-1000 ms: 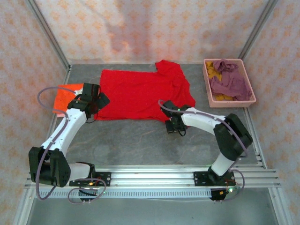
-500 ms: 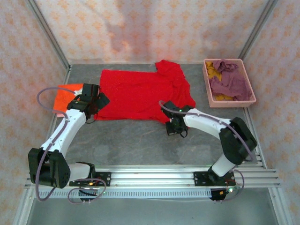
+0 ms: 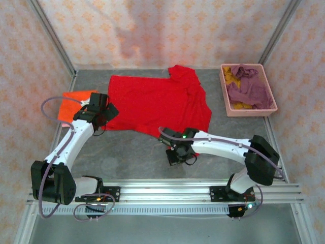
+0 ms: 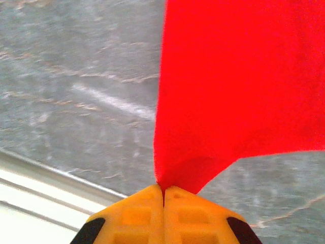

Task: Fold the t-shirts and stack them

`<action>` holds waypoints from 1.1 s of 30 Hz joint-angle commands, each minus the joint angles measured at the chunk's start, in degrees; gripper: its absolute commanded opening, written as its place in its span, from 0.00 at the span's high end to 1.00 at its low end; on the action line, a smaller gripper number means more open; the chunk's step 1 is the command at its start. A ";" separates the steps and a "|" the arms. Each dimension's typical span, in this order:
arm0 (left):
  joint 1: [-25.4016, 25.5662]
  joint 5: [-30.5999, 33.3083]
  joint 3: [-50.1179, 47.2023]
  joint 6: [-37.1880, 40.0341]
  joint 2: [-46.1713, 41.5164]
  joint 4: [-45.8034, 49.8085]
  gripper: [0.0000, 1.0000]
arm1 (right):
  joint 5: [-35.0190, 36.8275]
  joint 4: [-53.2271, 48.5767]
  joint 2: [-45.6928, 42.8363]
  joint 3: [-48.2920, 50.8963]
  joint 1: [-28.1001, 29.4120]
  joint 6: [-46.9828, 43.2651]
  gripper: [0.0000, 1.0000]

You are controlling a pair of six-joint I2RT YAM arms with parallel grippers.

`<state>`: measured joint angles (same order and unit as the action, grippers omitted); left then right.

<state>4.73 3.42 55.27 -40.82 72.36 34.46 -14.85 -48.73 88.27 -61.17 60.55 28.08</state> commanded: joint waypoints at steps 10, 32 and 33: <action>-2.08 0.24 -3.79 -0.03 -2.45 -0.54 0.00 | -1.02 0.84 -3.38 -4.60 -2.31 -0.78 0.37; -7.76 -1.49 -7.90 -14.82 9.01 -7.65 0.32 | -2.24 29.97 22.52 -8.39 -46.12 -5.12 0.60; -8.06 -1.49 -7.59 -15.35 9.53 -7.78 0.34 | -2.54 30.05 23.30 -8.89 -46.81 -5.22 0.61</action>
<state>-2.42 0.84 46.72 -52.69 80.79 28.01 -17.89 -19.90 108.55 -68.45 16.05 24.36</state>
